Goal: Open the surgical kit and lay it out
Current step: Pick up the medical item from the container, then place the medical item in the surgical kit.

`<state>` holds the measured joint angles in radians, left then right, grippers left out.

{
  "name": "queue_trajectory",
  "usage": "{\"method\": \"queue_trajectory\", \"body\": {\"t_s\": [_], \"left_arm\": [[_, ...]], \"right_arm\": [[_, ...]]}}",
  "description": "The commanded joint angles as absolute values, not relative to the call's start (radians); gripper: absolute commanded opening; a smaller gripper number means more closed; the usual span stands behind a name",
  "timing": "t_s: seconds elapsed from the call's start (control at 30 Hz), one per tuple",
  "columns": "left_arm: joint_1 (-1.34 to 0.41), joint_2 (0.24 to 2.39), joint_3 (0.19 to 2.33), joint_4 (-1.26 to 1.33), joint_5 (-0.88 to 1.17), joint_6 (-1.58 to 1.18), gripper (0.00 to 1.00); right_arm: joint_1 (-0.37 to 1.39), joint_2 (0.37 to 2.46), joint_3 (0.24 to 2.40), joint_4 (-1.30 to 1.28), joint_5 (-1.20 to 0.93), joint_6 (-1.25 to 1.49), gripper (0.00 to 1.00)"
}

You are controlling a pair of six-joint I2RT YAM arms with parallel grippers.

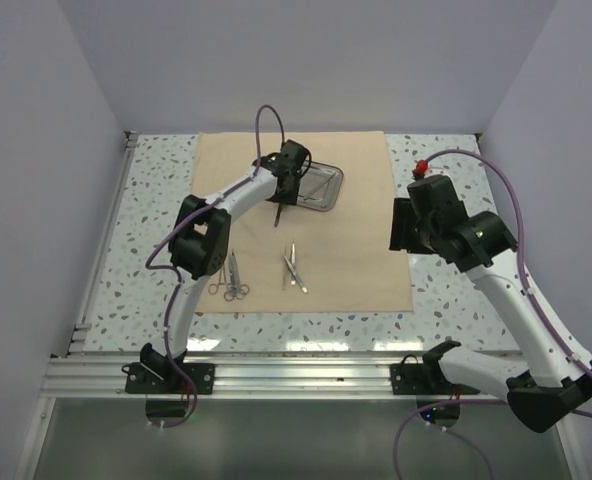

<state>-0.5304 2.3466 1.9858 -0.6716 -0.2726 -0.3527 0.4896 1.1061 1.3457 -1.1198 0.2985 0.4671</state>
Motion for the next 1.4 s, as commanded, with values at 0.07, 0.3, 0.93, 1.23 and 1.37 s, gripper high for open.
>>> {"method": "queue_trajectory", "body": {"t_s": [0.07,0.3,0.93,1.23,1.37], "left_arm": [[-0.523,2.388,1.996,-0.65,-0.258,-0.371,0.4],[-0.52,2.39,1.988,-0.65,-0.255,-0.385,0.28],[-0.638,2.114,2.089,-0.864,-0.291,-0.67,0.0],[-0.955,2.111,1.921,-0.825,-0.319,-0.937,0.0],[-1.0,2.152,1.899,-0.828,-0.365,-1.026,0.0]], "right_arm": [[0.486,1.083,1.328,-1.095,0.339,0.439,0.6],[0.488,1.071,1.313,-1.097,0.351,0.423,0.6],[0.488,1.006,1.286,-1.058,0.291,0.394,0.6],[0.488,0.885,1.295,-1.14,0.23,0.437,0.6],[0.486,0.795,1.313,-1.245,0.227,0.449,0.61]]}}
